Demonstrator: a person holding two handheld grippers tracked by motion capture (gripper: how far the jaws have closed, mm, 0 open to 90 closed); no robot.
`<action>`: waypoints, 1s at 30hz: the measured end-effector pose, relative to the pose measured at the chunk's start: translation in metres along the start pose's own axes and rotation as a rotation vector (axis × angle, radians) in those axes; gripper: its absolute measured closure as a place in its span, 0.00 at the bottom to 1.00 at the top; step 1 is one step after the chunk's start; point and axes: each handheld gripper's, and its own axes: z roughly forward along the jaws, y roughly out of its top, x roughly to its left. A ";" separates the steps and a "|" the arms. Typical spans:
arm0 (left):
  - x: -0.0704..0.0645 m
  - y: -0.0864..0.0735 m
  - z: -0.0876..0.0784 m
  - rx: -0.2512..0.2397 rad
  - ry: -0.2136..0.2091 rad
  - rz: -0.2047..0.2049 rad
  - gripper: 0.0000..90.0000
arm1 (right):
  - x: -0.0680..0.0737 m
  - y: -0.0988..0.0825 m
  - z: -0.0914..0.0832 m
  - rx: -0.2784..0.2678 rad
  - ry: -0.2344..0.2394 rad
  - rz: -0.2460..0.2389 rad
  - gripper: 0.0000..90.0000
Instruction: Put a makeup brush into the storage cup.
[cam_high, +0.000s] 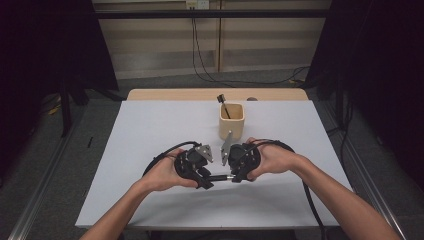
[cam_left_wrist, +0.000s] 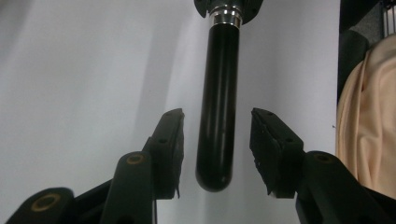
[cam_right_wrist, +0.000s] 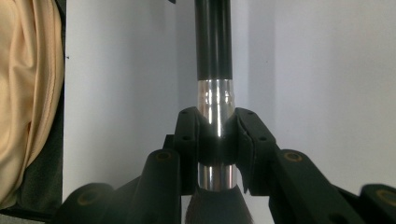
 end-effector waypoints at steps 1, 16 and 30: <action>0.001 0.000 0.001 -0.009 0.005 -0.001 0.64 | 0.000 0.000 0.000 -0.007 -0.004 0.001 0.80; 0.002 0.006 0.007 -0.016 -0.020 0.021 0.82 | 0.001 -0.001 0.003 -0.014 -0.012 -0.010 0.79; 0.000 0.009 0.009 -0.003 -0.001 0.035 0.83 | -0.001 -0.006 0.002 -0.040 -0.009 -0.012 0.75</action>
